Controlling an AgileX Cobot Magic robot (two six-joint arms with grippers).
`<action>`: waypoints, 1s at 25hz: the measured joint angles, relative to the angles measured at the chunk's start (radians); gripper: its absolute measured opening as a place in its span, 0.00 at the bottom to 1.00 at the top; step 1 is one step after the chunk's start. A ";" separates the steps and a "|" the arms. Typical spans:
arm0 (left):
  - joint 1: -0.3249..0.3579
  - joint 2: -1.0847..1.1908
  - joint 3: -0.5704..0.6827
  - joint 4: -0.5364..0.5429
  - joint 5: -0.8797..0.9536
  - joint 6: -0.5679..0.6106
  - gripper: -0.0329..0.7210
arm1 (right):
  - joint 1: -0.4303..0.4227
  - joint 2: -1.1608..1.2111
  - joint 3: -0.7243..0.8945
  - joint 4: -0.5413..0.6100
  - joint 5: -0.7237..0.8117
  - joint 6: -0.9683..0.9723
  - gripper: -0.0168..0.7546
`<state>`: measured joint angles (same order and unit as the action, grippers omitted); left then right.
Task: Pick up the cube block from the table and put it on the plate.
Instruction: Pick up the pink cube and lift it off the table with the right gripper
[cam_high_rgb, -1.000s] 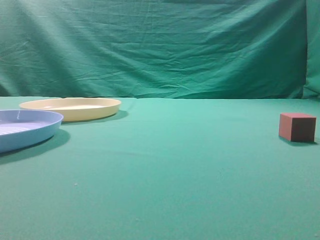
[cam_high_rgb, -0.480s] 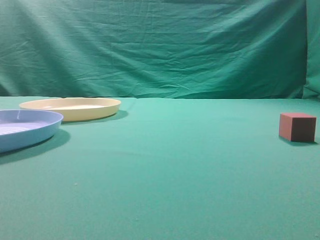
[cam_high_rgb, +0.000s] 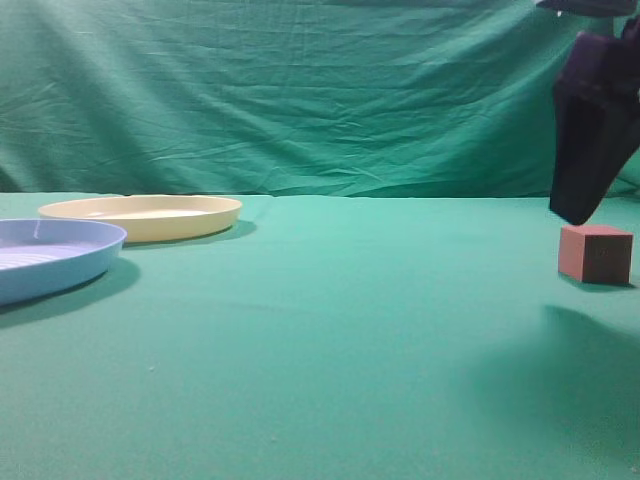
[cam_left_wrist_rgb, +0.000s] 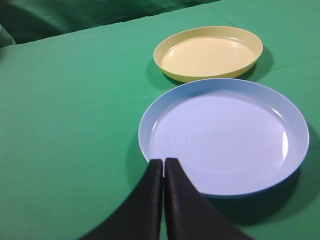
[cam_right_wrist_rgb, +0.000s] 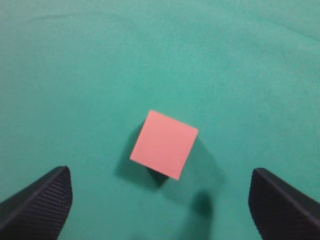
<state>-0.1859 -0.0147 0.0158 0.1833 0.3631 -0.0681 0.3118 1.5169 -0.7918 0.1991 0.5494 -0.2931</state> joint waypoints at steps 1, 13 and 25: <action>0.000 0.000 0.000 0.000 0.000 0.000 0.04 | 0.000 0.026 -0.007 0.000 -0.011 0.000 0.85; 0.000 0.000 0.000 0.000 0.000 0.000 0.04 | 0.003 0.238 -0.117 0.001 -0.060 -0.009 0.34; 0.000 0.000 0.000 0.000 0.000 0.000 0.04 | 0.132 0.317 -0.638 0.042 0.077 -0.074 0.33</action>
<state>-0.1859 -0.0147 0.0158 0.1833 0.3631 -0.0681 0.4441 1.8340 -1.4296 0.2410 0.6261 -0.3674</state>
